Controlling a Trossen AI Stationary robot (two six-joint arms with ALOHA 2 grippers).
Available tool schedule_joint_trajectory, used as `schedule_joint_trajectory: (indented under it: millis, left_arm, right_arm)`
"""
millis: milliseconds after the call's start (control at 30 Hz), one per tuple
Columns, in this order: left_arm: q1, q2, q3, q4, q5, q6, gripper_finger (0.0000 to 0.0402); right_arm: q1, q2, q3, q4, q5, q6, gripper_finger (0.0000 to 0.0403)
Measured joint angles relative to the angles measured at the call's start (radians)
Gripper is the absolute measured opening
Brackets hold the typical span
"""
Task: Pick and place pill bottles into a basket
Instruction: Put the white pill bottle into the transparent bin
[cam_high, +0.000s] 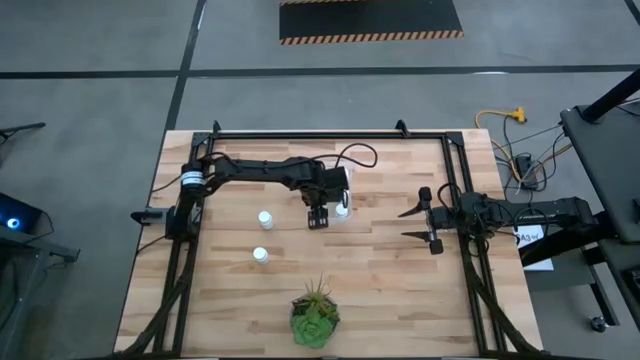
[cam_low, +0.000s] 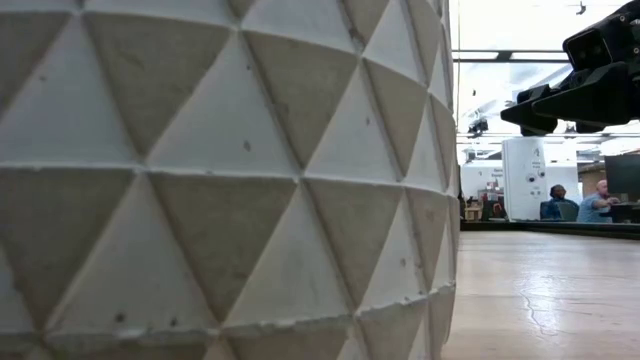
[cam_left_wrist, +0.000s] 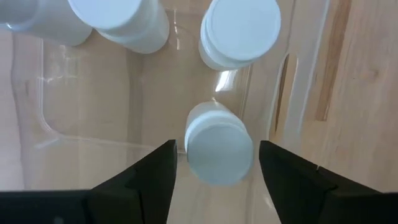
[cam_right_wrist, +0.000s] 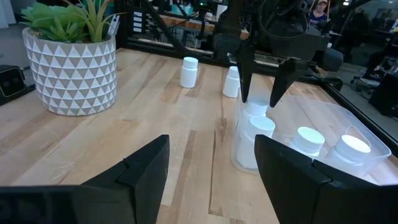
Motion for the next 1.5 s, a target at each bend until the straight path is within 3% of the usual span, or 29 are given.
schedule_joint_trajectory:
  millis: [367,800,1500]
  left_arm:
    - [-0.017,-0.067,0.008,-0.126,-0.004,-0.004,0.0211]
    - [-0.148,-0.242,-0.035,-0.121,-0.003,-0.078,0.0211]
    - [-0.381,-0.409,-0.304,-0.111,-0.026,-0.245,0.0211]
  right_arm:
    - [0.000,0.000,0.000,0.000,0.000,0.000,0.0226]
    - [0.000,0.000,0.000,0.000,0.000,0.000,0.0226]
    - [0.000,0.005,0.000,0.000,0.000,0.000,0.0226]
